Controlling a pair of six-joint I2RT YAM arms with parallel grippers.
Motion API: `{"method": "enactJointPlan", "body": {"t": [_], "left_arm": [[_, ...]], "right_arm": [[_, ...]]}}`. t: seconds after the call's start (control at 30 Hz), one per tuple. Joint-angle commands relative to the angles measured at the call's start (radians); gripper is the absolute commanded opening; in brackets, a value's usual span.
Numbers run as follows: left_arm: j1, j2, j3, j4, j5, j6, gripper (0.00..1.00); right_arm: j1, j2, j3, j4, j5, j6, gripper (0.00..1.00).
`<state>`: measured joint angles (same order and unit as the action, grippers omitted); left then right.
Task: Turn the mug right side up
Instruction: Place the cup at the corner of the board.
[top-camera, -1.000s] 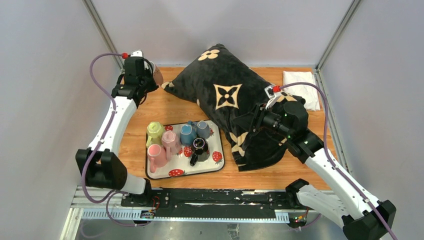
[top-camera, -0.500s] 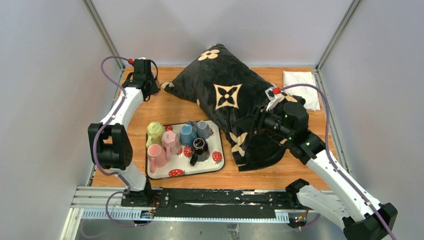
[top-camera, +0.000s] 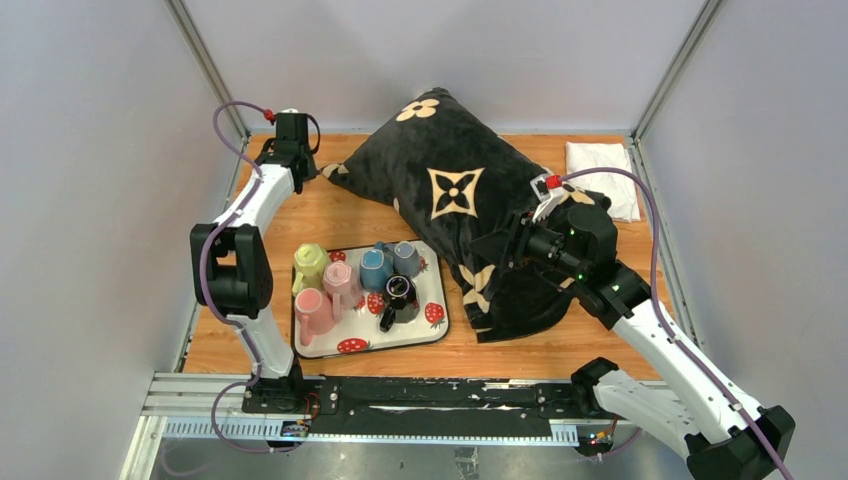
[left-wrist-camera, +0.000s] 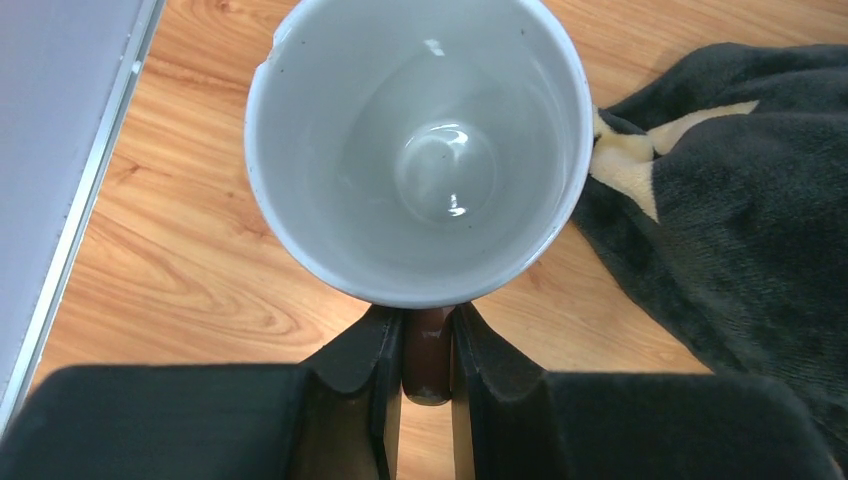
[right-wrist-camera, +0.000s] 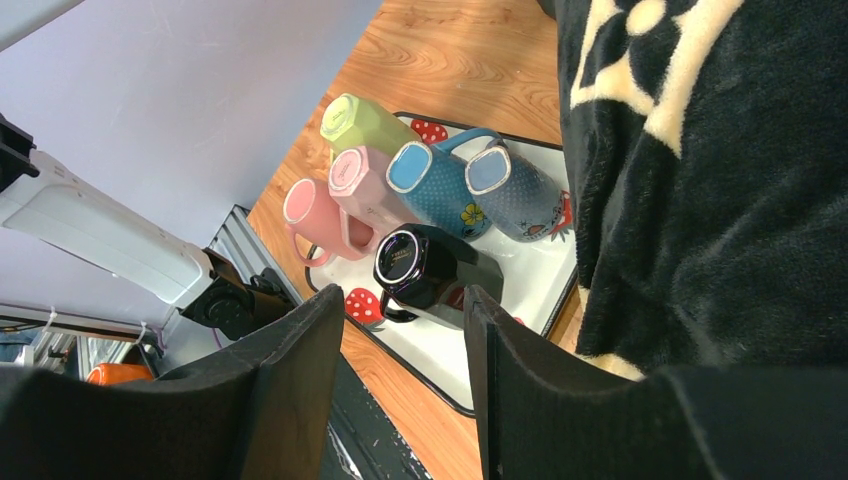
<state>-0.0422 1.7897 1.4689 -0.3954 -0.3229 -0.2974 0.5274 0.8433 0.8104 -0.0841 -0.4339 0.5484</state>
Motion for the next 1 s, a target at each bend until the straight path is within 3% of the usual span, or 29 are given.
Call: {"method": "enactJointPlan", "body": {"t": [0.0,0.97], "left_arm": [[0.006,0.007,0.028,0.134,-0.039,0.041,0.0],[0.076,0.247,0.159,0.131,0.057,0.109,0.0]], "right_arm": [[-0.009,-0.006,-0.008,-0.01,0.0,-0.012,0.52],[-0.008,0.013,0.018,-0.091,0.031,-0.042,0.52]]}}
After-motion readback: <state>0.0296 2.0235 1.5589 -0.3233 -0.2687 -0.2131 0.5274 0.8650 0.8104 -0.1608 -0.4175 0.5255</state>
